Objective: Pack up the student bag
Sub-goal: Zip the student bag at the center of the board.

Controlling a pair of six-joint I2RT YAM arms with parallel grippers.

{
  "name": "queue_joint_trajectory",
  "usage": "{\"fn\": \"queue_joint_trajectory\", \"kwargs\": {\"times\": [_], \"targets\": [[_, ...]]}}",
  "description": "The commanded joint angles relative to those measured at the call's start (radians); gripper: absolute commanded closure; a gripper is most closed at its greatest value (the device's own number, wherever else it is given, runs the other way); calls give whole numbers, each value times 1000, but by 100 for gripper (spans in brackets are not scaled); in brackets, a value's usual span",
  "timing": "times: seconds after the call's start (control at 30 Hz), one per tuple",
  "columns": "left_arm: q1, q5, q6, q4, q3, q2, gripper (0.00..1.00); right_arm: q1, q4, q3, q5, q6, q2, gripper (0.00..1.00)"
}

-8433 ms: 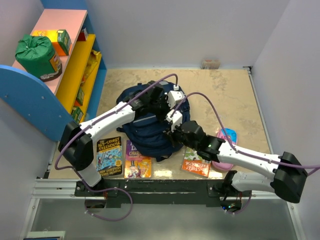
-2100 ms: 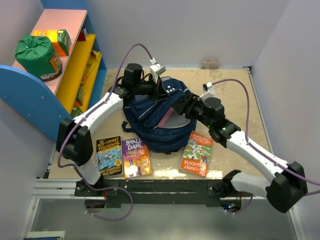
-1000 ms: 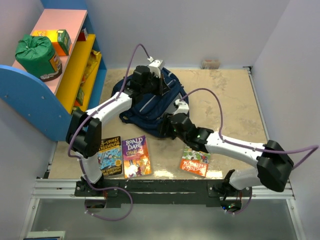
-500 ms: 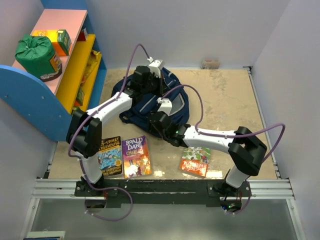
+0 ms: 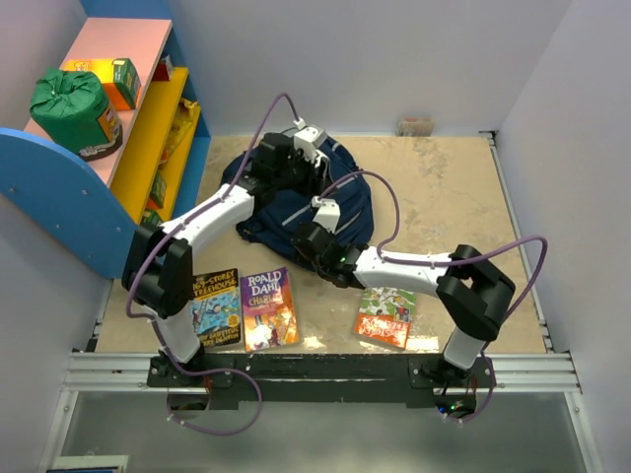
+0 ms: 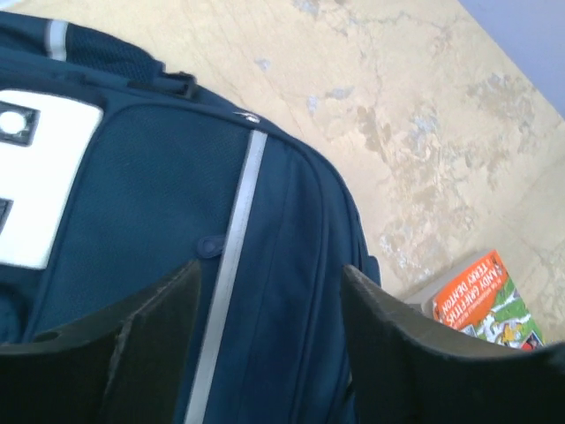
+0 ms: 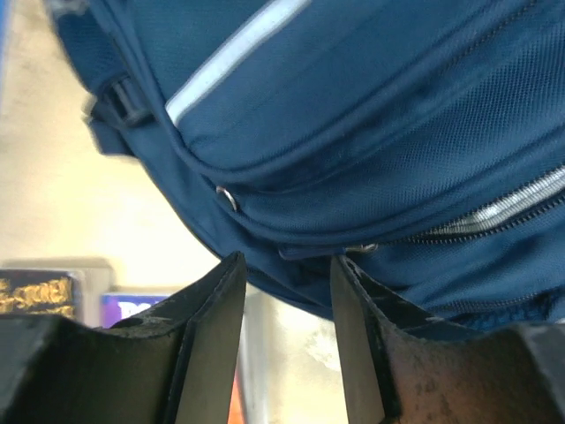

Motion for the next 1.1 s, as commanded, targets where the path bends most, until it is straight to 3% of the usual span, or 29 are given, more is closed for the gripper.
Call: {"fn": "queue_joint_trajectory", "kwargs": {"times": [0.0,0.27,0.53,1.07], "targets": [[35,82,171,-84,-69,-142,27,-33,8,14,43,45,7,55],[120,205,433,-214,-163,-246,24,-33,-1,-2,29,63,-2,62],[129,274,688,-198,-319,-237,24,-33,-1,-45,40,91,-43,100],[106,323,835,-51,-362,-183,18,-47,79,-241,11,109,-249,100]]}}
